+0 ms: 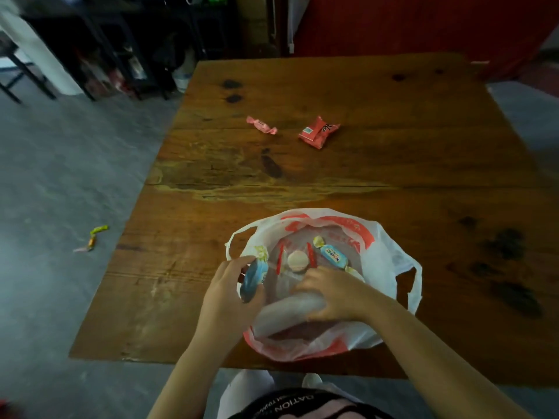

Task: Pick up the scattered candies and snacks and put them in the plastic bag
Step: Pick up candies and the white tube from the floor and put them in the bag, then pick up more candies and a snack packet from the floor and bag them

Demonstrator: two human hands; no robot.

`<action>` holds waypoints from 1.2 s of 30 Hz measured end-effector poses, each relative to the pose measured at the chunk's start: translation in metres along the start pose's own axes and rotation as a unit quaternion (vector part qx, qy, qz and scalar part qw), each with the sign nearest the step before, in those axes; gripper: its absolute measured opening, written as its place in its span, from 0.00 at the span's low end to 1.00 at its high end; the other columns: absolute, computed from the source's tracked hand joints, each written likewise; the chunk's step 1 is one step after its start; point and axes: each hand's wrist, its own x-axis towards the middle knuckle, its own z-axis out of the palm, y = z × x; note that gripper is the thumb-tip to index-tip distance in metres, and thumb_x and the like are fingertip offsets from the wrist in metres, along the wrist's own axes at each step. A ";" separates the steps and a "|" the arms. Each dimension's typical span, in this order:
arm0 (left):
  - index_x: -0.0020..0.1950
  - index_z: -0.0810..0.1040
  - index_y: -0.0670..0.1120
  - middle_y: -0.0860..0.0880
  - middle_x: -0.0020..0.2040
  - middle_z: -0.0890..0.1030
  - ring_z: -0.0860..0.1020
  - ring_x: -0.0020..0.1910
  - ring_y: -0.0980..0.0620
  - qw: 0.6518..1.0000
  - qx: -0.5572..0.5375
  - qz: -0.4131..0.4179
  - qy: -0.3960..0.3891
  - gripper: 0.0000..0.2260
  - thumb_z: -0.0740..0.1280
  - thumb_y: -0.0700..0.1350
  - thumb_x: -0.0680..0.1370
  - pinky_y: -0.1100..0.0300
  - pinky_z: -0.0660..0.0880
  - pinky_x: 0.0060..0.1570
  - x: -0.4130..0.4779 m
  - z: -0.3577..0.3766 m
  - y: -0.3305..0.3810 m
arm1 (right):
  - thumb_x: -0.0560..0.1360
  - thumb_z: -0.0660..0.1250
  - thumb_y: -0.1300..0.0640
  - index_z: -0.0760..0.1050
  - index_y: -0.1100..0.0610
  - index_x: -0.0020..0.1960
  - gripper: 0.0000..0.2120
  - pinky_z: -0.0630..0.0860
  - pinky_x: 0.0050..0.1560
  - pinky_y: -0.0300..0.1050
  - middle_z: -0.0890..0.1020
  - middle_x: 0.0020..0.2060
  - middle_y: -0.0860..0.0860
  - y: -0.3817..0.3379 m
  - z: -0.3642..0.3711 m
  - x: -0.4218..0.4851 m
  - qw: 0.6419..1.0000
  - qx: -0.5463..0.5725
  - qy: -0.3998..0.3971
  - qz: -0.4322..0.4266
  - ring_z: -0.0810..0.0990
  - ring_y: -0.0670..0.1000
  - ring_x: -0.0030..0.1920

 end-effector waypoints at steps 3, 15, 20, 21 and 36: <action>0.62 0.71 0.49 0.55 0.52 0.72 0.74 0.48 0.57 0.999 0.001 0.031 -0.039 0.21 0.71 0.42 0.70 0.75 0.71 0.40 0.008 0.017 0.007 | 0.73 0.65 0.47 0.63 0.47 0.68 0.25 0.62 0.63 0.44 0.68 0.66 0.49 0.006 -0.008 -0.017 0.993 0.059 0.094 0.040 0.65 0.49 0.65; 0.63 0.70 0.50 0.48 0.65 0.71 0.69 0.62 0.51 0.979 0.120 0.093 -0.135 0.18 0.66 0.45 0.74 0.61 0.65 0.60 0.033 0.080 0.023 | 0.73 0.64 0.46 0.65 0.52 0.67 0.25 0.59 0.61 0.39 0.71 0.66 0.50 0.011 0.015 -0.074 0.932 0.074 0.317 0.159 0.65 0.49 0.66; 0.61 0.72 0.46 0.46 0.62 0.72 0.70 0.61 0.47 0.989 0.114 0.088 -0.034 0.17 0.67 0.45 0.73 0.57 0.69 0.57 0.010 0.050 0.015 | 0.73 0.64 0.48 0.65 0.52 0.67 0.24 0.62 0.62 0.41 0.70 0.66 0.50 -0.001 0.017 -0.065 0.939 0.083 0.301 0.143 0.65 0.49 0.66; 0.60 0.73 0.45 0.46 0.61 0.73 0.71 0.59 0.47 0.988 0.122 0.095 -0.018 0.17 0.68 0.45 0.73 0.57 0.69 0.53 0.003 0.041 0.010 | 0.73 0.64 0.48 0.65 0.52 0.66 0.24 0.63 0.63 0.43 0.70 0.66 0.50 -0.005 0.017 -0.059 0.941 0.084 0.297 0.138 0.65 0.49 0.66; 0.53 0.76 0.42 0.44 0.50 0.79 0.75 0.48 0.46 0.946 0.157 -0.151 0.241 0.17 0.58 0.49 0.70 0.54 0.73 0.47 -0.117 -0.110 -0.126 | 0.71 0.60 0.51 0.75 0.56 0.56 0.16 0.73 0.52 0.43 0.81 0.51 0.53 -0.176 0.048 0.094 0.975 -0.013 0.181 -0.125 0.78 0.53 0.52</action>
